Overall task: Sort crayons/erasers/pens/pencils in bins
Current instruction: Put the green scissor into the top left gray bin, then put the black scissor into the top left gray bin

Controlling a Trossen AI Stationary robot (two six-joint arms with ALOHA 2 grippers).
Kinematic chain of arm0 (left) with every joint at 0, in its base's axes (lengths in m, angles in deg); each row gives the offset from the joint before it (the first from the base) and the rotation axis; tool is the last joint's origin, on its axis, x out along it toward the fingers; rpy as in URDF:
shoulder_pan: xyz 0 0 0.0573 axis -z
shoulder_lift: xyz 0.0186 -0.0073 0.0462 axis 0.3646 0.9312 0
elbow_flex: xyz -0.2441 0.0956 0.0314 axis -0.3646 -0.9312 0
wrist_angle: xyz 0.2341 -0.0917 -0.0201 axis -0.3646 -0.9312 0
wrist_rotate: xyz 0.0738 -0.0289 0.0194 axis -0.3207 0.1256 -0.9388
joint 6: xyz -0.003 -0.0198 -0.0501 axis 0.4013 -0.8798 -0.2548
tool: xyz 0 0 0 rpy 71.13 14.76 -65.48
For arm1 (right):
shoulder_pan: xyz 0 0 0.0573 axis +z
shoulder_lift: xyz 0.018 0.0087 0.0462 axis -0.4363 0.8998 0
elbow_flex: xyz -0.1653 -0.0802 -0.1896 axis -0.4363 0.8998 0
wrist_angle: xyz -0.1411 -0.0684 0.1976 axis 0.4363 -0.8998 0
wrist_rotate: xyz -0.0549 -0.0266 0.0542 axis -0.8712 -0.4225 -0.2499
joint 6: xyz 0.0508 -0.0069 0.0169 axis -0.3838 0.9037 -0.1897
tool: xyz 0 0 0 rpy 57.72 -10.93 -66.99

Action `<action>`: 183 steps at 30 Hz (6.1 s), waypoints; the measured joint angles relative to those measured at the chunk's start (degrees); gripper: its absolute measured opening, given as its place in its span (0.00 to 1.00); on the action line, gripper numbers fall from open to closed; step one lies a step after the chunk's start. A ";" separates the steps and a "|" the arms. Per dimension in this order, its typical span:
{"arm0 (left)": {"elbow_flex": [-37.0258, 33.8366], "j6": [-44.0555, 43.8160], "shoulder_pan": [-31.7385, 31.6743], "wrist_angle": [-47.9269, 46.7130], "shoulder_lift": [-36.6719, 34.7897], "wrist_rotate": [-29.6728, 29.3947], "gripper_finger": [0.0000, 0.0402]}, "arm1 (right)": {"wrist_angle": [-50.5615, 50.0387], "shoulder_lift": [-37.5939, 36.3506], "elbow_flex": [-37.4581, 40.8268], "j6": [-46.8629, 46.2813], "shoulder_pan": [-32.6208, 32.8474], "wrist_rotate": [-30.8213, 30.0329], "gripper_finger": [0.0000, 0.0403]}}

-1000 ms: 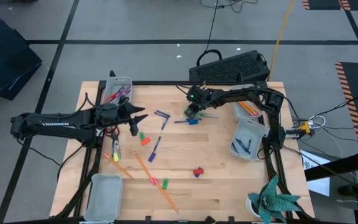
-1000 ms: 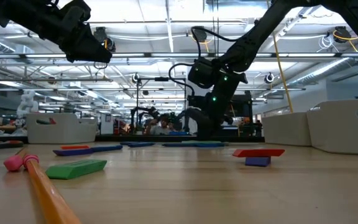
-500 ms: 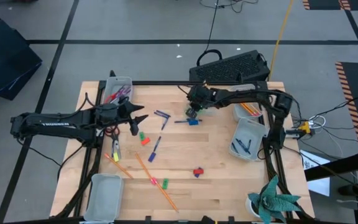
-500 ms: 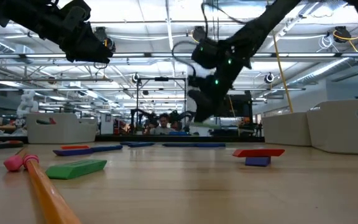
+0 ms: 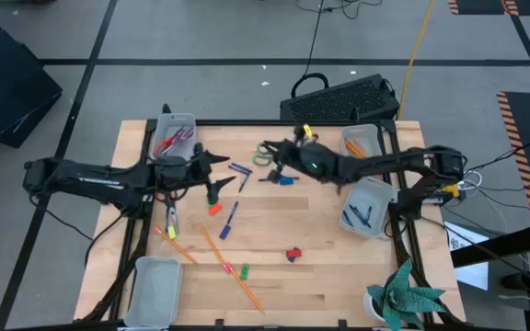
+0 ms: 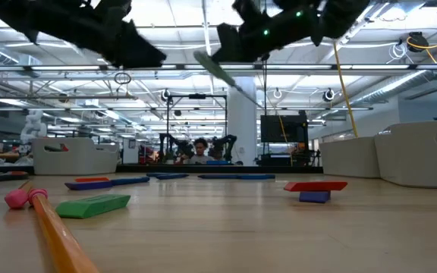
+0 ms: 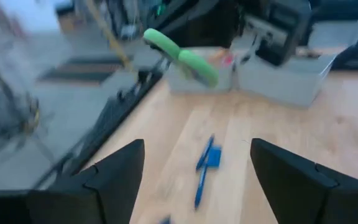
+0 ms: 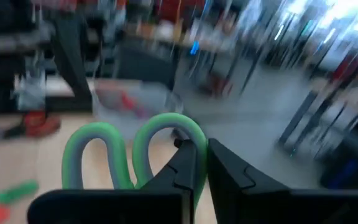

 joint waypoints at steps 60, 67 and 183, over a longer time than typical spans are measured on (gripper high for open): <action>15.19 7.68 1.21 10.27 11.50 -32.37 0.09 | 2.92 -6.20 4.91 3.71 12.44 -6.56 0.63; 36.50 -18.77 -8.23 -49.24 5.01 -30.96 0.09 | -1.96 -6.49 4.91 0.27 12.29 -6.41 0.63; 1.98 -72.28 -9.30 -71.12 20.26 1.83 0.56 | -11.36 -6.51 10.33 -8.60 18.17 -2.36 0.61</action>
